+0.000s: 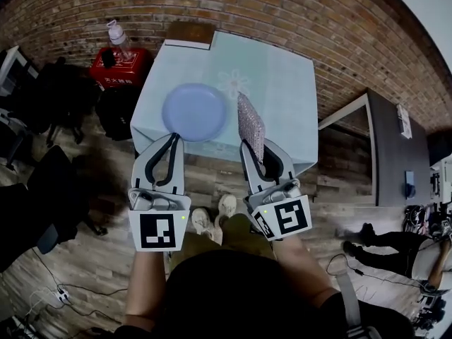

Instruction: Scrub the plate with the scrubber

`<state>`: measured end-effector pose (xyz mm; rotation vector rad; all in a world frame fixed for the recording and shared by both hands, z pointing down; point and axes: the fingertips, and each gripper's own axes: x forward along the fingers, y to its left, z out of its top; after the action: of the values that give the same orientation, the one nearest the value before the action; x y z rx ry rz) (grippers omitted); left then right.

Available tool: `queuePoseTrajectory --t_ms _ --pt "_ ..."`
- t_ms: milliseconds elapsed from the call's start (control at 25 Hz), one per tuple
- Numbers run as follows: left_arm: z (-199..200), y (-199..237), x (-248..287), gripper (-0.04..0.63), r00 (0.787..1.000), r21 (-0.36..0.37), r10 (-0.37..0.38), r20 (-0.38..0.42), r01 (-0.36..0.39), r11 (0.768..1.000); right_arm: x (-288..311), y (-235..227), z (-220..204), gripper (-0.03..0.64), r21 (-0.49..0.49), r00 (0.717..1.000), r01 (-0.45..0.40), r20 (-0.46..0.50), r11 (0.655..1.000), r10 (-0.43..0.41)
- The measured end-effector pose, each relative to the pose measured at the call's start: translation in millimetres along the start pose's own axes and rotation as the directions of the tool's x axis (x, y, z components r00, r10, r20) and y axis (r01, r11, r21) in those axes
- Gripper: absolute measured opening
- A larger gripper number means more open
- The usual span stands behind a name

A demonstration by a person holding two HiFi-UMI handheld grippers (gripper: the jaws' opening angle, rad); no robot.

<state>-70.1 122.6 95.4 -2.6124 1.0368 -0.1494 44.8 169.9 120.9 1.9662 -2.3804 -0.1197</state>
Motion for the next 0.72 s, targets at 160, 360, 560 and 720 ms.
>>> queuePoseTrajectory --t_ms 160,360,560,720 --pt "-12.9 2.6 5.2 0.025 0.996 -0.237 0.085 -0.006 -0.084 0.968 4.2 -6.1 -8.9 0.079 0.008 1.0 -0.003 -0.014 1.0 0.003" --pt "-11.0 6.2 19.1 0.025 0.999 -0.042 0.034 -0.024 -0.035 0.998 18.5 -14.0 -9.7 0.08 0.017 1.0 -0.022 -0.01 1.0 0.022" --pt "-19.9 18.0 38.5 0.025 0.996 -0.069 0.068 -0.051 -0.072 0.995 47.5 -24.3 -14.2 0.08 0.031 0.998 -0.056 -0.009 0.998 0.056" --pt "-36.9 26.7 61.9 0.025 0.993 0.002 0.061 -0.096 -0.061 0.998 78.6 -36.4 -24.2 0.08 0.048 0.996 -0.088 -0.015 0.995 0.089"
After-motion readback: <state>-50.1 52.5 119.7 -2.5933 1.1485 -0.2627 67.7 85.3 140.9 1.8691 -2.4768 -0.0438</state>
